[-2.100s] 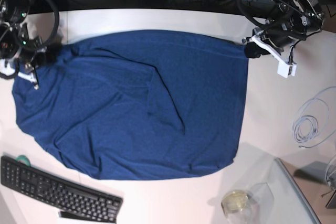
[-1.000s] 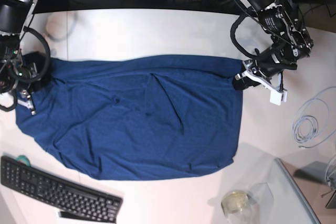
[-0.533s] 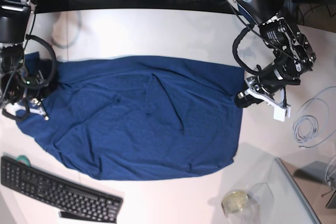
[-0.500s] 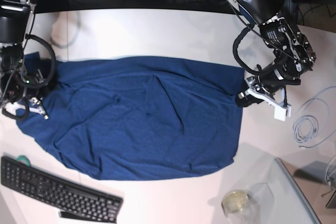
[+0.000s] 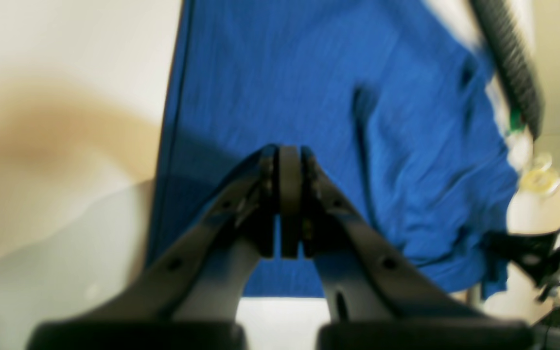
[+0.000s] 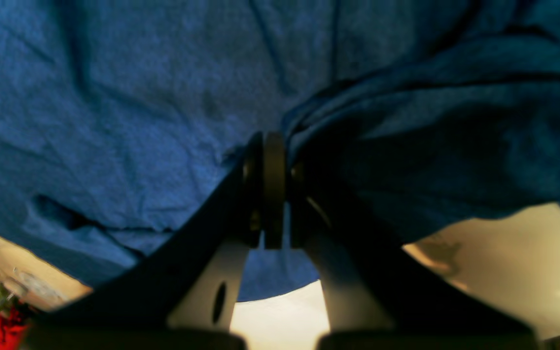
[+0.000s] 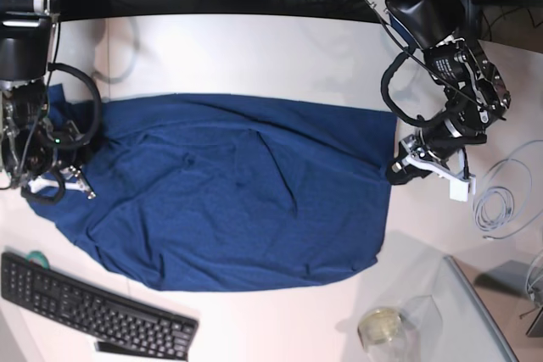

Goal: Layout the t-shirt on the table in an organized manner, then fold the t-shirt properly
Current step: 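Lower the held shirt edge with both grippers toward the table, then release the shirt edge with both grippers and raise them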

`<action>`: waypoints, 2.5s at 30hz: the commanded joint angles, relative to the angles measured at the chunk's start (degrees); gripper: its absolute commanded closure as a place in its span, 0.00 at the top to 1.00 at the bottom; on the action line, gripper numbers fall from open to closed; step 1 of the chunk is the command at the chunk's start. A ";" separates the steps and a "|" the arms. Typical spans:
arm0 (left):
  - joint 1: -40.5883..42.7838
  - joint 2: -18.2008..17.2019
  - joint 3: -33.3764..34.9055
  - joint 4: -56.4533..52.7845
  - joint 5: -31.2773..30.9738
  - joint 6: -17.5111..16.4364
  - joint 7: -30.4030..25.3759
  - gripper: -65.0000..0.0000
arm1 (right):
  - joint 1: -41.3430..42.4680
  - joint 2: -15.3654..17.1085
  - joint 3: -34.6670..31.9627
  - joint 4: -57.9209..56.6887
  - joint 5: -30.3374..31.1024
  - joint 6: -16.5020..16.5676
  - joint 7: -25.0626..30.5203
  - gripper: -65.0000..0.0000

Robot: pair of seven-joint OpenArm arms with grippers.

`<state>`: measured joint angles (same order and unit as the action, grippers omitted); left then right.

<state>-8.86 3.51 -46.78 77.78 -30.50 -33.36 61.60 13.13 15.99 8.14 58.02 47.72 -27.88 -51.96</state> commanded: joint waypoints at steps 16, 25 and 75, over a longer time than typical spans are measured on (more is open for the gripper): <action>-0.76 -2.06 5.51 -3.36 -1.28 1.32 -6.26 0.00 | 2.83 0.41 0.08 -0.30 -6.10 6.03 0.14 0.01; -1.12 -2.15 5.60 -3.36 -1.45 3.25 -8.02 0.00 | 2.92 0.50 0.17 -0.39 -7.33 9.46 3.04 0.01; -1.29 -2.41 5.77 -3.01 -1.54 7.65 -13.21 0.70 | -1.48 0.76 0.61 12.53 -7.42 21.77 5.42 0.73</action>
<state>-9.06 1.58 -41.10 73.63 -30.89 -25.41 49.45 10.61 15.88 8.29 69.65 39.99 -6.48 -47.27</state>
